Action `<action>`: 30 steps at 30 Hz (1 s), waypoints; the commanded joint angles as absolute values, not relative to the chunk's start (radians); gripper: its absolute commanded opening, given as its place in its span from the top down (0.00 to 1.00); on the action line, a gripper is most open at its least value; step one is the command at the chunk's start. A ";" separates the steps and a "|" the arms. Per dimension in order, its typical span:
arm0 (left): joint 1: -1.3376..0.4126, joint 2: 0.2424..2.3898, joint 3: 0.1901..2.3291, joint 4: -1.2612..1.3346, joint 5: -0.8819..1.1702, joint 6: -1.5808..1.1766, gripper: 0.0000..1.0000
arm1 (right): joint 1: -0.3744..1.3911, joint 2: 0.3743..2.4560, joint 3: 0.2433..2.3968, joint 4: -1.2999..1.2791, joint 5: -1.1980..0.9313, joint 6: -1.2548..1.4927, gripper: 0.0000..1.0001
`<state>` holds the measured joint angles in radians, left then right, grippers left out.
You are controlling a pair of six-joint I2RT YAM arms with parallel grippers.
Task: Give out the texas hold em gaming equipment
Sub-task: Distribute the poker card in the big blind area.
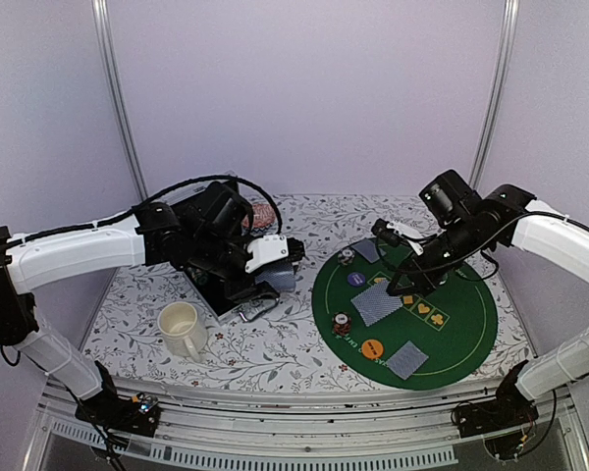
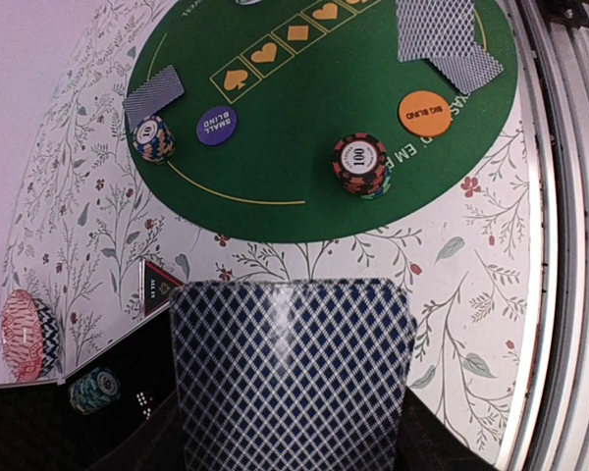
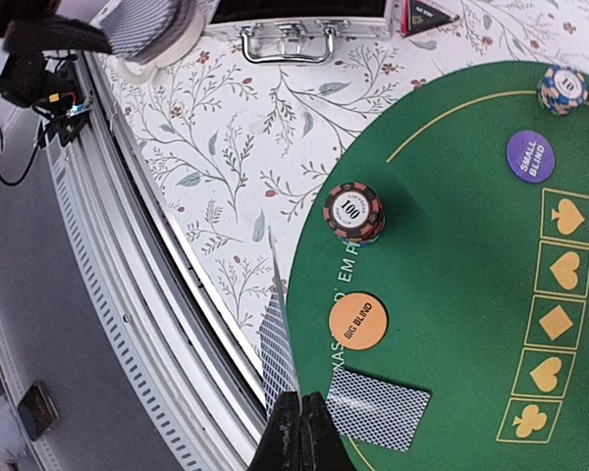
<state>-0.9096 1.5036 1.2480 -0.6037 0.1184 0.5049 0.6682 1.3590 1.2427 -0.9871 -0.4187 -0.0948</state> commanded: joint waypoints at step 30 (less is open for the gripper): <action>-0.922 1.499 1.238 -0.571 0.128 0.532 0.40 | 0.616 1.379 0.902 -0.986 -0.385 -0.480 0.98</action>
<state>-0.9096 1.5036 1.2442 -0.5957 0.1192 0.5270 0.6205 1.3518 0.9001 -1.0039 -0.3943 -0.4751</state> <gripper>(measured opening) 0.605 0.023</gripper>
